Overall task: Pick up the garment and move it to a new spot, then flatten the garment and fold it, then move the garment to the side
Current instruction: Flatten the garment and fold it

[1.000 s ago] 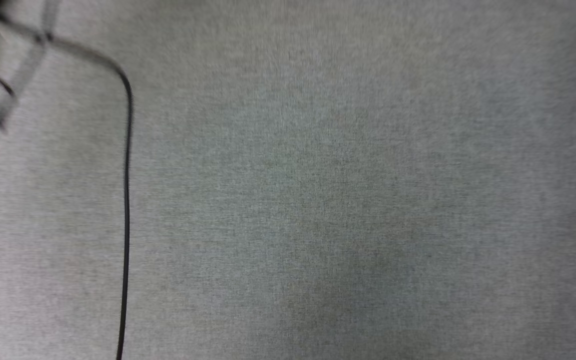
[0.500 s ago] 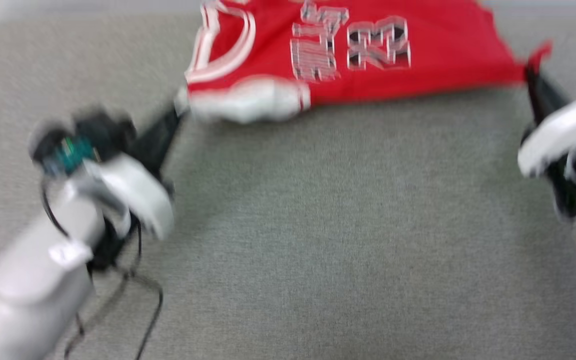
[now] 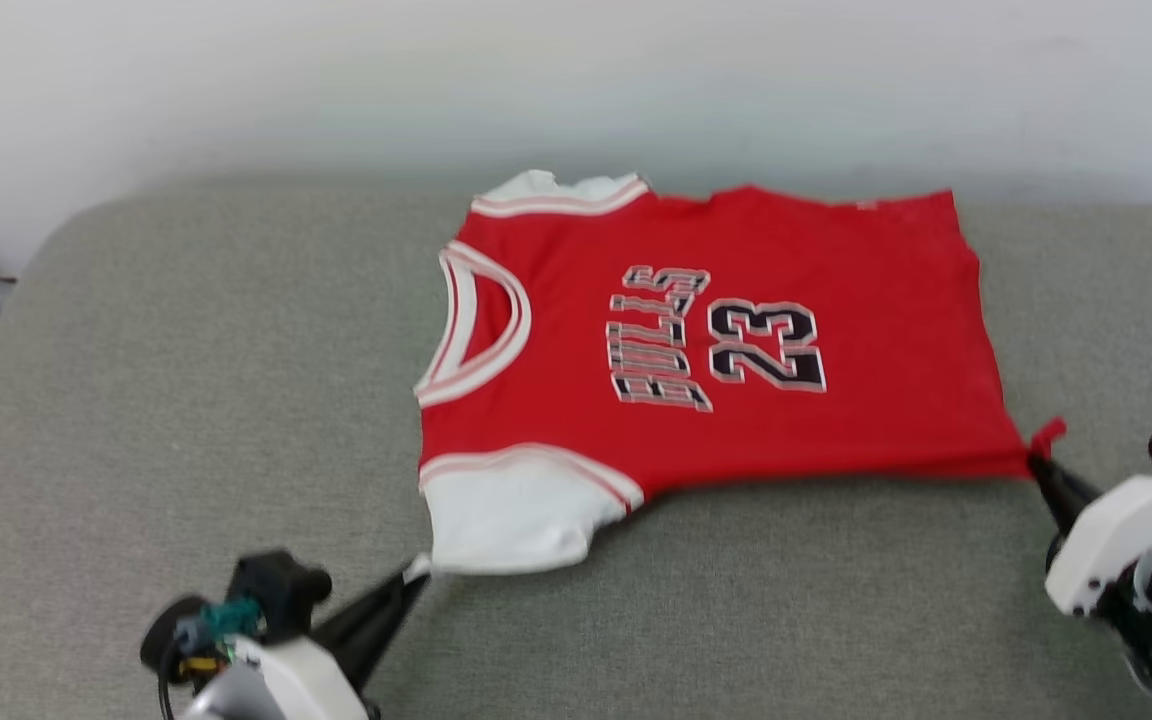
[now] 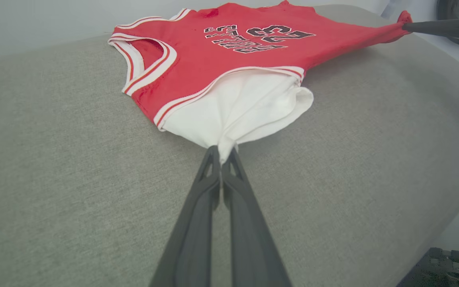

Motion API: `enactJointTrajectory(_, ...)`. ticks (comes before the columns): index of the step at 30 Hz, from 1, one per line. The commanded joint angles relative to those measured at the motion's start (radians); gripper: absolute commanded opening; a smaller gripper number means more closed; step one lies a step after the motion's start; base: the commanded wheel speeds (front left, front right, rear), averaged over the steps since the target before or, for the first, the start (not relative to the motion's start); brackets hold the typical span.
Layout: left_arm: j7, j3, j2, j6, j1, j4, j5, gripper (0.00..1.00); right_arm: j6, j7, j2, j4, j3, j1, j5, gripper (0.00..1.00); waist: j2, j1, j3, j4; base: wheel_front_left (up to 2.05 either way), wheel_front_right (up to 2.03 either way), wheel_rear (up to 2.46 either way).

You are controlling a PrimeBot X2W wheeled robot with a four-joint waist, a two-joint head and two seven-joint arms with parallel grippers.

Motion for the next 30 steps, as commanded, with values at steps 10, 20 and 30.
enactJointTrajectory(10,0.029,-0.045,0.083,0.060,0.195,-0.170,-0.051,0.00,-0.001,0.169,-0.081,-0.157,0.014,0.245,0.135,0.00,0.0000,0.0003,-0.119,0.022,0.00,0.00,0.00)
enactJointTrajectory(20,0.056,-0.091,0.120,0.082,0.285,-0.246,-0.067,0.00,-0.001,0.297,-0.160,-0.341,-0.027,0.448,0.161,0.00,0.0000,0.0003,-0.132,0.027,0.00,0.00,0.00)
enactJointTrajectory(30,0.022,-0.045,0.139,0.091,0.217,-0.274,-0.033,0.00,-0.001,0.392,-0.133,-0.546,-0.171,0.520,0.114,0.00,0.0000,0.0003,-0.087,0.022,0.00,0.00,0.00)
